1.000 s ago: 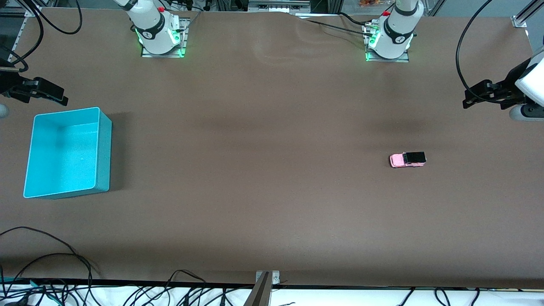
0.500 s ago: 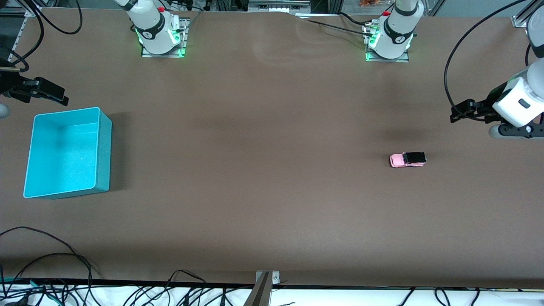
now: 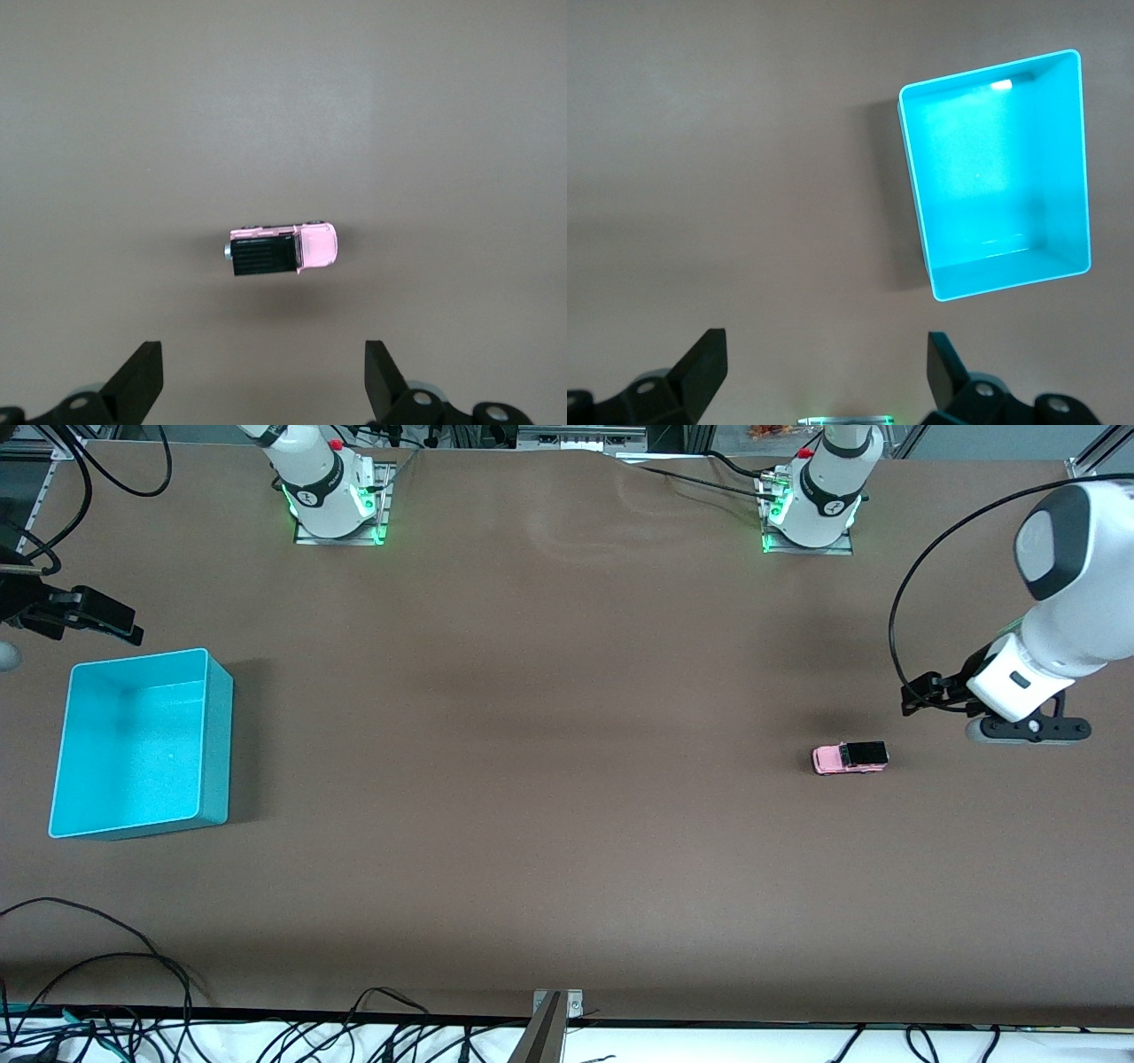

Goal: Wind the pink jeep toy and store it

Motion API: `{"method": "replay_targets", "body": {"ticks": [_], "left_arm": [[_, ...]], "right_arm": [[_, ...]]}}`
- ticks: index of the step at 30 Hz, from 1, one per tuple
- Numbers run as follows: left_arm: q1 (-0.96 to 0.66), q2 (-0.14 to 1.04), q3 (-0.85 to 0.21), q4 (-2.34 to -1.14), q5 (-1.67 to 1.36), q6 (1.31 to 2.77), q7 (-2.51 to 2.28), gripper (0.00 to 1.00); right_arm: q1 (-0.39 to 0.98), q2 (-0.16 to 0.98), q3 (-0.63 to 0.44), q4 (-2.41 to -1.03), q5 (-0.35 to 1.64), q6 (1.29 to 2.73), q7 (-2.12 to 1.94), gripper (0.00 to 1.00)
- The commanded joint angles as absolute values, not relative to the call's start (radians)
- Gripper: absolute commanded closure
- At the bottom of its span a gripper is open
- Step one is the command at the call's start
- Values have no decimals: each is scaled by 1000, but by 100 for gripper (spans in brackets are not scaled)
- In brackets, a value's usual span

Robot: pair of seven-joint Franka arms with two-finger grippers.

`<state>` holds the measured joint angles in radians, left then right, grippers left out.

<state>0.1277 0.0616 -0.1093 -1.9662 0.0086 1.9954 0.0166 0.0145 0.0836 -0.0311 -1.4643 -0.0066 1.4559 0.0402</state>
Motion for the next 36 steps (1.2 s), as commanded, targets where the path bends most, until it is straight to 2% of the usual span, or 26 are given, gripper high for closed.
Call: {"method": "replay_targets", "body": {"ticks": [1, 11, 20, 36], "left_arm": [[129, 49, -114, -2063, 44, 2111, 6, 0], [130, 80, -114, -2213, 43, 2330, 6, 0], [129, 120, -114, -2230, 46, 2338, 64, 0], [129, 199, -112, -2250, 54, 2419, 1051, 0]], "right_arm": [[12, 75, -29, -1471, 6, 1451, 34, 0], [12, 81, -31, -1471, 8, 1447, 11, 0], [12, 81, -29, -1471, 8, 1445, 26, 0], [14, 80, -28, -1470, 6, 1443, 28, 0]]}}
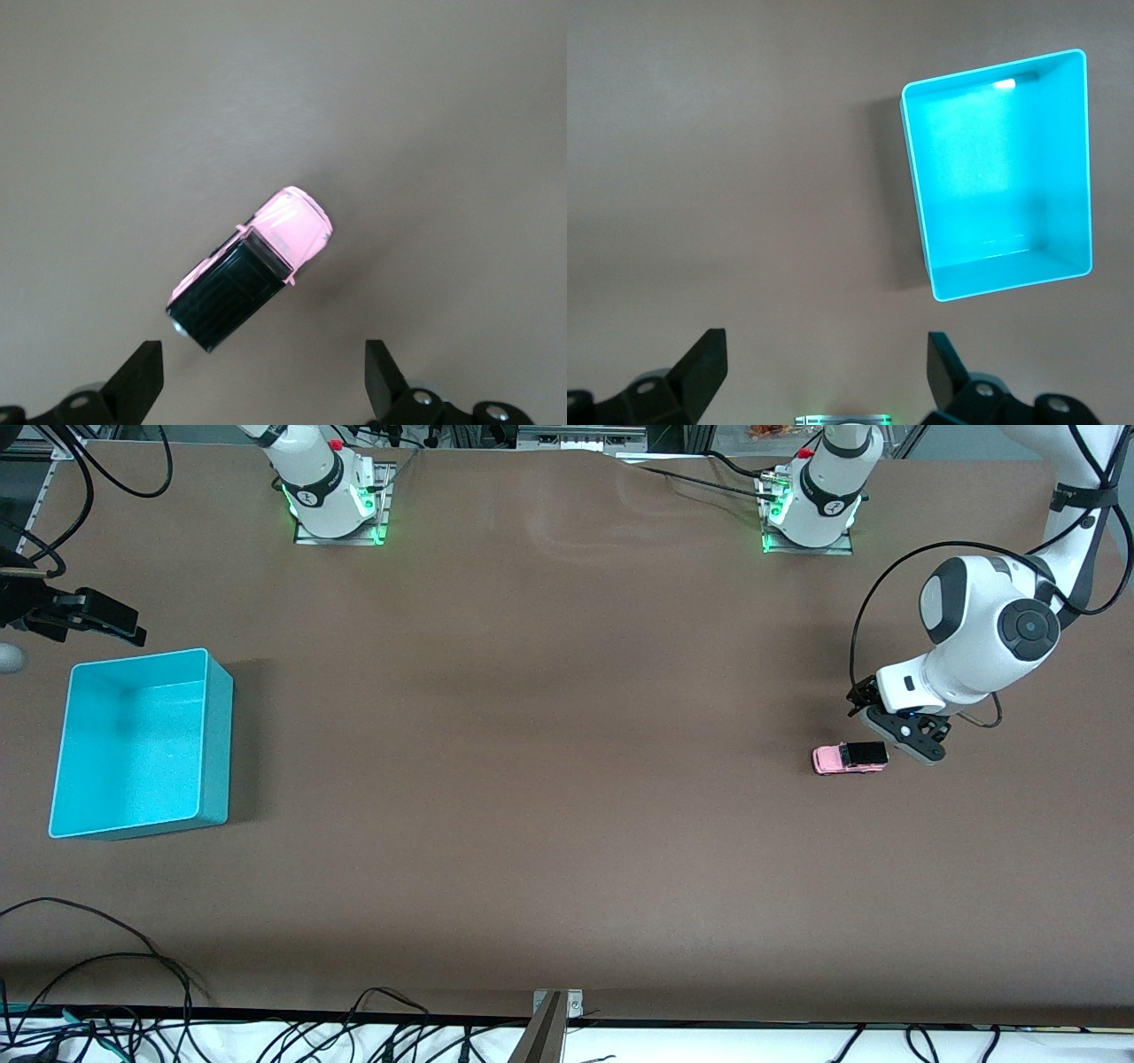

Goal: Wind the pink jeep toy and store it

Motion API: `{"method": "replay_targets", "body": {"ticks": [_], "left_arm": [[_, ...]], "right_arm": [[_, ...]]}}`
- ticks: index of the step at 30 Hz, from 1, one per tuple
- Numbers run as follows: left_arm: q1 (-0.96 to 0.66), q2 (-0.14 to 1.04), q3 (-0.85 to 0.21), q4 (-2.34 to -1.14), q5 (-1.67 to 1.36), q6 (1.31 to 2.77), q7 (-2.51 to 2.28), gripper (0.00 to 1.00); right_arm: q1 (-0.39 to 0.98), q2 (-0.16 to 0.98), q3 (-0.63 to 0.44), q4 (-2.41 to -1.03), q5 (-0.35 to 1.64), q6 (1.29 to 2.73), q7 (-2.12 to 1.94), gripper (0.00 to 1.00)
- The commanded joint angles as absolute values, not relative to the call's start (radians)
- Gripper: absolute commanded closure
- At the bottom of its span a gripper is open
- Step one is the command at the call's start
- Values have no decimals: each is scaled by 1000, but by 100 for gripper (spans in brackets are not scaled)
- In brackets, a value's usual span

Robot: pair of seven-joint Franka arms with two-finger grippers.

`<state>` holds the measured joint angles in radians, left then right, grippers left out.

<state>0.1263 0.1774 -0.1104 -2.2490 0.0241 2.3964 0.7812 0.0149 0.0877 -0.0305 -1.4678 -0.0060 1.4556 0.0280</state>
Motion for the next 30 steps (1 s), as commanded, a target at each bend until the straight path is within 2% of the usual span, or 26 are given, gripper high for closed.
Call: {"method": "replay_targets", "body": {"ticks": [1, 19, 30], "left_arm": [[129, 204, -112, -2250, 54, 2427, 1075, 0], [129, 316, -112, -2250, 127, 2602, 1456, 0], [137, 357, -109, -2247, 120, 2606, 1457, 0]], "right_arm": [[14, 78, -28, -1470, 6, 1443, 28, 0], [15, 78, -28, -1471, 6, 1442, 12, 0], [14, 78, -29, -1470, 6, 1443, 9, 0]]}}
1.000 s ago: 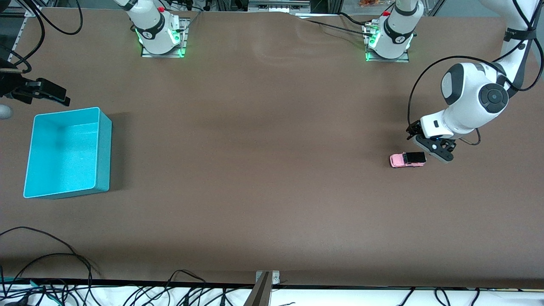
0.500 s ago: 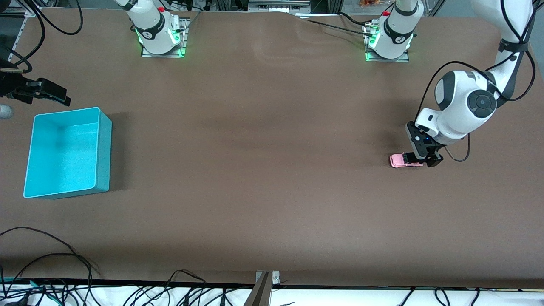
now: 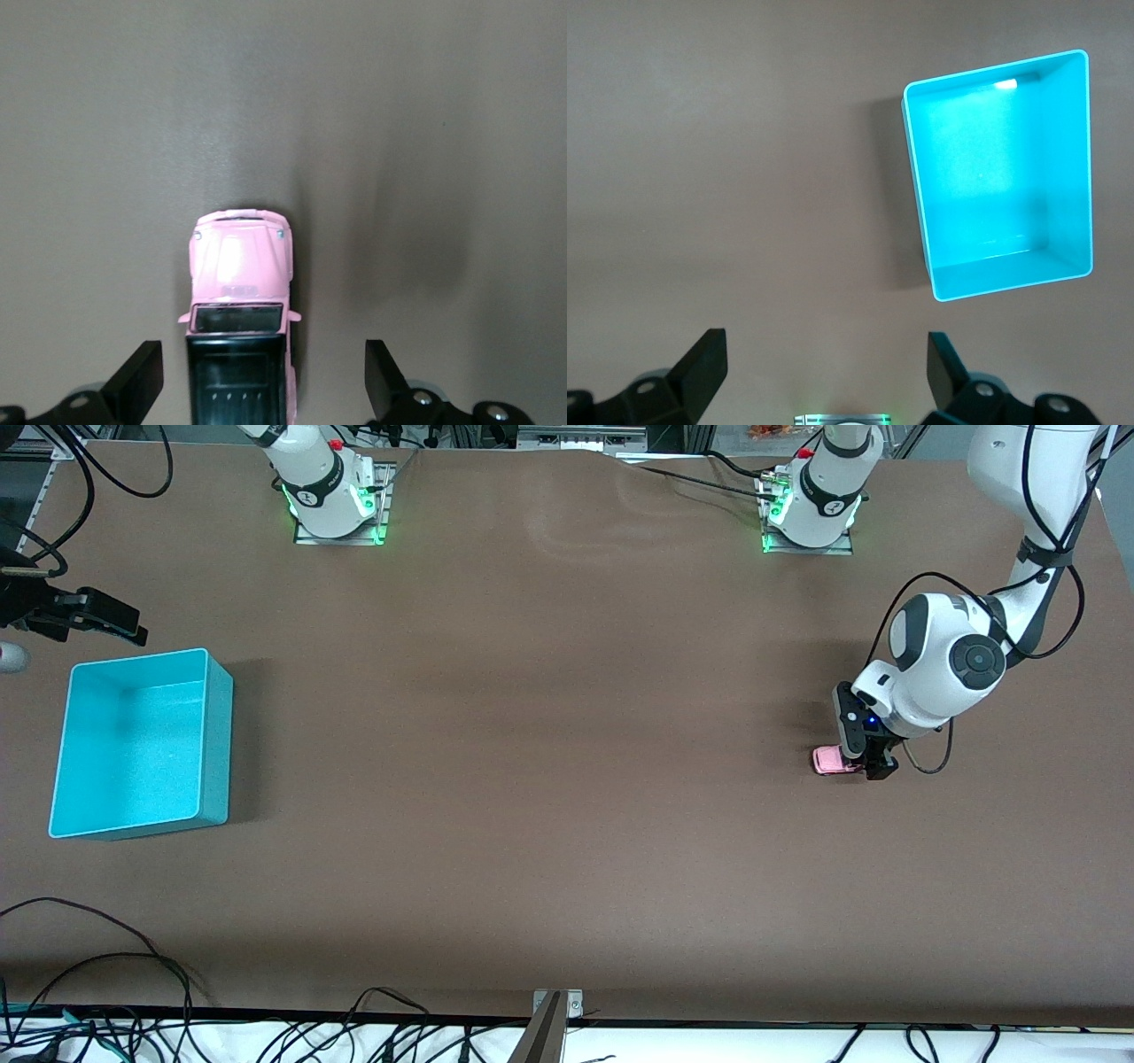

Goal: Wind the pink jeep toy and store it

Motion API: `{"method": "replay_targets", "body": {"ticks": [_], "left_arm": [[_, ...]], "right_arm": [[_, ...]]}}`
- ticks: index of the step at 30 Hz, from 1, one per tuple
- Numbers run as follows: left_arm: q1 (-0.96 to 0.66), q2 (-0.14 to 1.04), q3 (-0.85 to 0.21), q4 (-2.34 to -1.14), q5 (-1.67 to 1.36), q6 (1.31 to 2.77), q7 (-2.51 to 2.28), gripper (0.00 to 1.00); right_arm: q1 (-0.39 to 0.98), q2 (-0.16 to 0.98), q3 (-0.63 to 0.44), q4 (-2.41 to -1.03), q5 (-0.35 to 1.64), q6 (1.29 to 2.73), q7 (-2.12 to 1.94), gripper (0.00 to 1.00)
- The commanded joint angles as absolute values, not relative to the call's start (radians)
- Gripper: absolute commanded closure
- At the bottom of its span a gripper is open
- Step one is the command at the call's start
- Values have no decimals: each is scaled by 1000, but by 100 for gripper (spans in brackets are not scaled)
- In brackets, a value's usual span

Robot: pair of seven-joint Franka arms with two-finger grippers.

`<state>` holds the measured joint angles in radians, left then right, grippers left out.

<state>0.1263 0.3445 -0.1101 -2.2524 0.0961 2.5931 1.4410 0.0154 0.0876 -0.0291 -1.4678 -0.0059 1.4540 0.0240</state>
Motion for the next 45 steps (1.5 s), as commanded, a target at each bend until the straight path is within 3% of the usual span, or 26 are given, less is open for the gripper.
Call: {"method": "replay_targets", "body": {"ticks": [1, 3, 4, 6, 8, 10, 16, 20, 21, 33, 45], "left_arm": [[138, 360, -109, -2246, 118, 2606, 1457, 0], [140, 362, -109, -2243, 117, 2608, 1457, 1], [141, 364, -107, -2243, 117, 2612, 1456, 8], [140, 365, -107, -2243, 117, 2620, 1457, 35], [140, 371, -106, -2244, 117, 2629, 1456, 51], [141, 376, -107, -2244, 117, 2631, 1457, 60], [141, 390, -104, -2244, 103, 2632, 1457, 63], [141, 382, -106, -2244, 104, 2631, 1460, 97], [143, 379, -106, -2244, 104, 2631, 1463, 100], [109, 327, -117, -2233, 46, 2617, 1585, 100], [44, 363, -115, -2233, 0, 2605, 1583, 100]], "right_arm": [[14, 78, -29, -1470, 6, 1443, 9, 0], [14, 78, -29, -1470, 6, 1443, 9, 0], [14, 78, -29, -1470, 6, 1443, 9, 0], [14, 78, -29, -1470, 6, 1443, 9, 0], [14, 78, -29, -1471, 6, 1443, 9, 0], [14, 80, -29, -1471, 6, 1443, 9, 0], [14, 80, -29, -1471, 6, 1442, 9, 0], [14, 78, -29, -1473, 6, 1442, 9, 0], [14, 78, -29, -1473, 6, 1442, 9, 0], [14, 80, -29, -1471, 6, 1443, 11, 0], [14, 80, -29, -1473, 6, 1443, 9, 0]]}}
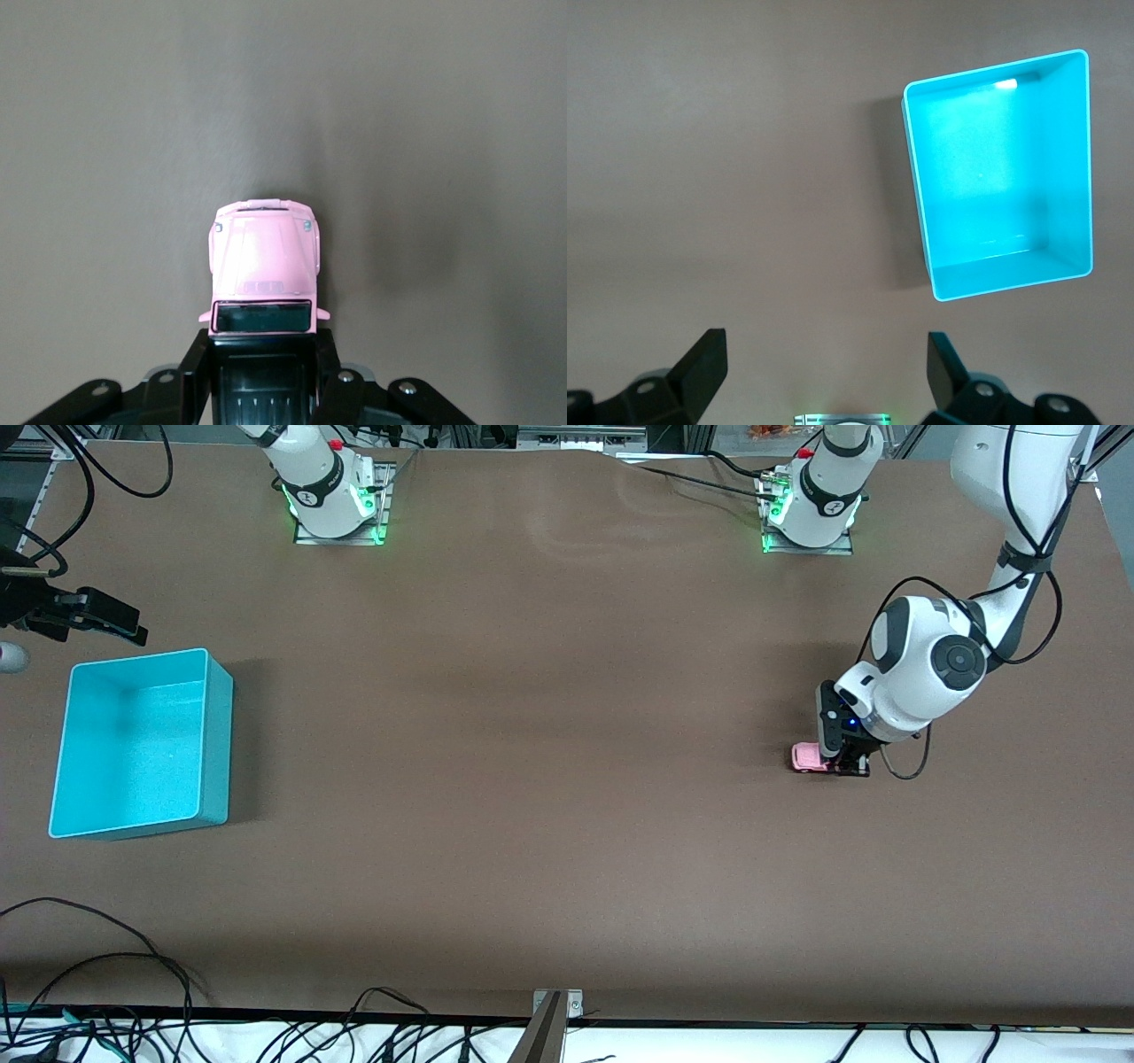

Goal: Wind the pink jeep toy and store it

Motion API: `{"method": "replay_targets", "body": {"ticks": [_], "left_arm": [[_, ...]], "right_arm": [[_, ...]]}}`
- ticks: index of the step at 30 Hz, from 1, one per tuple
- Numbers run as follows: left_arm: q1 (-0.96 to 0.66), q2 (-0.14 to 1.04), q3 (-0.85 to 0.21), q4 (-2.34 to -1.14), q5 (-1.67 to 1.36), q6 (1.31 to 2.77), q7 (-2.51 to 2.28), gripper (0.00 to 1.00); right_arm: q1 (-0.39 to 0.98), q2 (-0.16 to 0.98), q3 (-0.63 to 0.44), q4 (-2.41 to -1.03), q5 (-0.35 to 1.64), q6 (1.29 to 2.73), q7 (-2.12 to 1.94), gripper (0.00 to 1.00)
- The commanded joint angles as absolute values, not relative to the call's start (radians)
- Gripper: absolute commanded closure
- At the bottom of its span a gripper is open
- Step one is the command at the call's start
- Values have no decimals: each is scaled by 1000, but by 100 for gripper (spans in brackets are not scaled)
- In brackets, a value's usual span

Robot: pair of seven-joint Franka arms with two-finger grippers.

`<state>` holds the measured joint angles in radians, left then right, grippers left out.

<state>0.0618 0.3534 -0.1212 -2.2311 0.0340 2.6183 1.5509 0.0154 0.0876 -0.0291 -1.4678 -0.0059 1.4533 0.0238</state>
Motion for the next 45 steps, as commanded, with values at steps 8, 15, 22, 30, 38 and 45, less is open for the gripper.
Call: {"method": "replay_targets", "body": {"ticks": [8, 15, 22, 30, 38, 45], "left_arm": [[43, 388, -114, -2233, -26, 2609, 1578, 100], [43, 439, -104, -2232, -31, 2617, 1578, 100], [44, 449, -64, -2226, -25, 2617, 1609, 100], [48, 460, 1, -2226, -43, 2634, 1724, 100], [67, 474, 83, -2226, -43, 2646, 1807, 100], [138, 494, 91, -2226, -43, 2648, 1862, 100]], "right_arm": [[12, 81, -31, -1473, 6, 1443, 11, 0], [12, 81, -31, -1473, 8, 1443, 9, 0], [12, 81, -31, -1476, 8, 1442, 11, 0], [12, 81, -31, -1476, 8, 1442, 11, 0], [12, 81, -29, -1476, 8, 1443, 11, 0], [12, 81, -32, -1474, 8, 1442, 2, 0]]}}
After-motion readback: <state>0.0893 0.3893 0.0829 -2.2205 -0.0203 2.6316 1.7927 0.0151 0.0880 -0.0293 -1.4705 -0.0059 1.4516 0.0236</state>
